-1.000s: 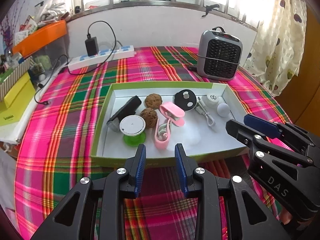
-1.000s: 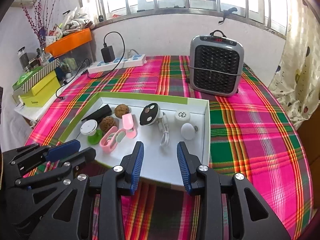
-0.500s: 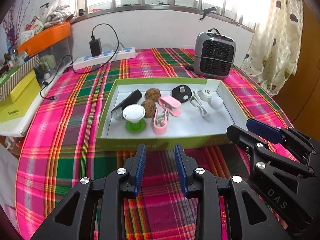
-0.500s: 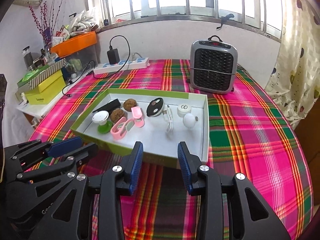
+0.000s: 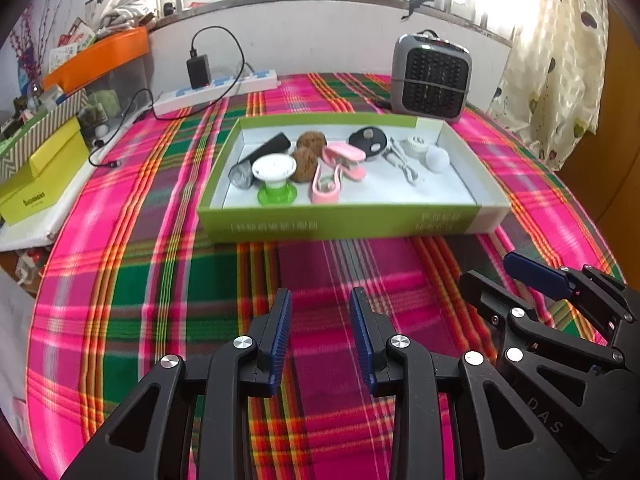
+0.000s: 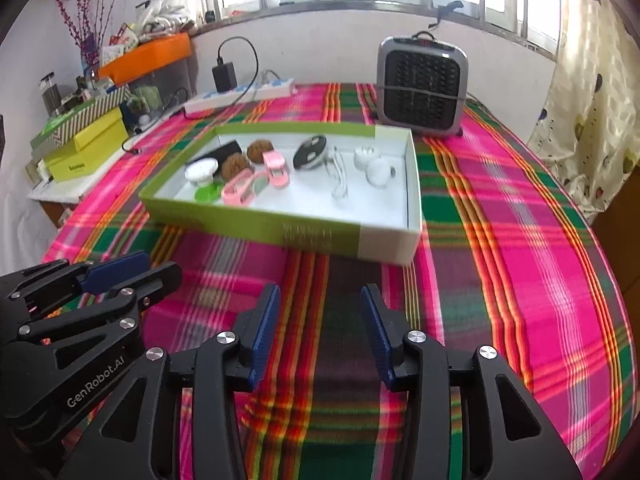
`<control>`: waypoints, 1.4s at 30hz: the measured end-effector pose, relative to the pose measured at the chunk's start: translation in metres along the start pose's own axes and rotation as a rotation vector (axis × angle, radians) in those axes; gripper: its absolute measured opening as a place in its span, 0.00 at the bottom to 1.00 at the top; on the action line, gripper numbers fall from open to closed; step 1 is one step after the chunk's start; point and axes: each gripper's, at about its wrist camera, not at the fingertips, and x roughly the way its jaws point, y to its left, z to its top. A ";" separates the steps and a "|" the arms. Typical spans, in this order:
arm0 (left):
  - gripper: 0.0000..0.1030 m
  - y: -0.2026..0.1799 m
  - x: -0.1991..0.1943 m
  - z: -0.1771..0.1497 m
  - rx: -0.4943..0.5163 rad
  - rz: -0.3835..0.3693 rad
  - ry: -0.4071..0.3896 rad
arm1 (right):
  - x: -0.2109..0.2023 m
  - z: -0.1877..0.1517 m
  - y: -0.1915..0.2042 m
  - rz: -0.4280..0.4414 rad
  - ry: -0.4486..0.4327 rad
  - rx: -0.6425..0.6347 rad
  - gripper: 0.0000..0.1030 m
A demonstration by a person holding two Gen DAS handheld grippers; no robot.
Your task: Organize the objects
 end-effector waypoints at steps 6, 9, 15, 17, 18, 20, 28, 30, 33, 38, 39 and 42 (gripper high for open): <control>0.27 -0.005 0.001 -0.012 0.011 0.012 0.014 | 0.002 -0.010 0.000 -0.013 0.024 0.000 0.46; 0.27 -0.006 0.002 -0.018 0.009 0.016 0.020 | 0.002 -0.015 -0.001 -0.022 0.031 -0.001 0.46; 0.27 -0.006 0.002 -0.022 0.000 0.042 0.014 | 0.000 -0.024 -0.002 -0.050 0.034 -0.005 0.47; 0.27 -0.007 0.002 -0.023 0.001 0.045 0.010 | 0.000 -0.024 -0.003 -0.050 0.032 -0.003 0.49; 0.27 -0.007 0.002 -0.023 0.000 0.045 0.008 | -0.001 -0.025 -0.003 -0.051 0.032 -0.001 0.49; 0.27 -0.007 0.002 -0.024 -0.004 0.045 0.003 | -0.002 -0.026 -0.003 -0.054 0.031 -0.001 0.50; 0.28 -0.009 0.001 -0.027 -0.010 0.059 -0.021 | -0.004 -0.030 -0.003 -0.075 0.023 0.003 0.55; 0.28 -0.009 0.001 -0.028 -0.017 0.058 -0.024 | -0.005 -0.031 -0.003 -0.075 0.020 0.003 0.56; 0.28 -0.009 0.001 -0.028 -0.016 0.058 -0.026 | -0.005 -0.031 -0.004 -0.074 0.018 0.003 0.56; 0.29 -0.010 0.001 -0.028 -0.015 0.059 -0.026 | -0.006 -0.032 -0.004 -0.078 0.017 0.003 0.56; 0.29 -0.010 0.001 -0.028 -0.016 0.058 -0.026 | -0.006 -0.032 -0.004 -0.077 0.018 0.003 0.56; 0.29 -0.010 0.001 -0.029 -0.015 0.059 -0.026 | -0.006 -0.032 -0.004 -0.078 0.018 0.002 0.56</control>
